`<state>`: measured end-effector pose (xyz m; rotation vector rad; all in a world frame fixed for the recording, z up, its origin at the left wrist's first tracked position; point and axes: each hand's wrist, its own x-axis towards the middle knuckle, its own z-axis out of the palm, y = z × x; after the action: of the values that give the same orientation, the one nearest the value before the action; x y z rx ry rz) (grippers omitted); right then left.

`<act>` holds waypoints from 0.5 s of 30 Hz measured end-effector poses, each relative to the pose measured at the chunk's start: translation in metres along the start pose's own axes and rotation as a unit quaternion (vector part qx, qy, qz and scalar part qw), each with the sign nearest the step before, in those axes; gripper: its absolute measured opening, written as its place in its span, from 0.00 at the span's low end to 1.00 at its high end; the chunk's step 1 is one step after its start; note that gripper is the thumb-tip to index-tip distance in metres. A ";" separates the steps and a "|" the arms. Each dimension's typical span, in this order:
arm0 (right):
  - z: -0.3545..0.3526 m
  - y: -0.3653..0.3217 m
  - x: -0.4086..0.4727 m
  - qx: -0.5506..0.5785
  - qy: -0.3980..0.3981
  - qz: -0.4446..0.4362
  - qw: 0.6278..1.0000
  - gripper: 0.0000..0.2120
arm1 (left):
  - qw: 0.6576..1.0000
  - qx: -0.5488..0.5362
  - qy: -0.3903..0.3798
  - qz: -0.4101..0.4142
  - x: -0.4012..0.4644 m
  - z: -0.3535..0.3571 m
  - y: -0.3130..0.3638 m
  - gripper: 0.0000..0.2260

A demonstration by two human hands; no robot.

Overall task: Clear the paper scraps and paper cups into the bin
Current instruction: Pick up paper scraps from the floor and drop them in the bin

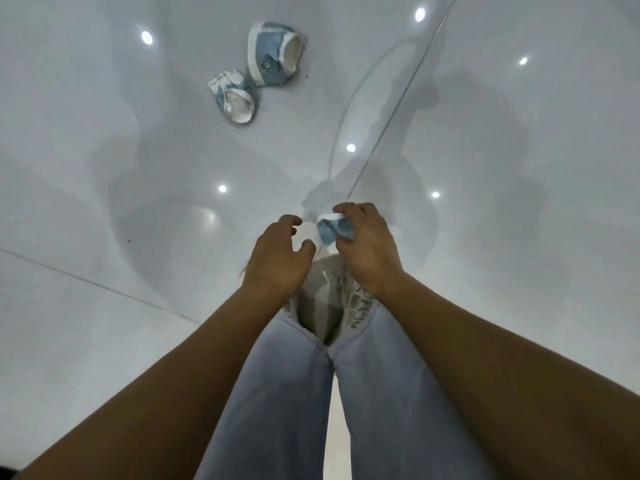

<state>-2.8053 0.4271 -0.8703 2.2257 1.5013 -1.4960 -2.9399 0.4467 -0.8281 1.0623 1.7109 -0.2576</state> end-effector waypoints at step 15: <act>-0.136 -0.211 -0.143 0.015 -0.076 -0.096 0.992 0.27 | 0.995 -0.050 0.015 0.083 -0.158 -0.184 0.081 0.13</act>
<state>-2.8771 0.5120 -0.6039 1.9778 1.6940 -1.7096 -2.9932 0.5259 -0.5912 1.1310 1.6327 -0.0495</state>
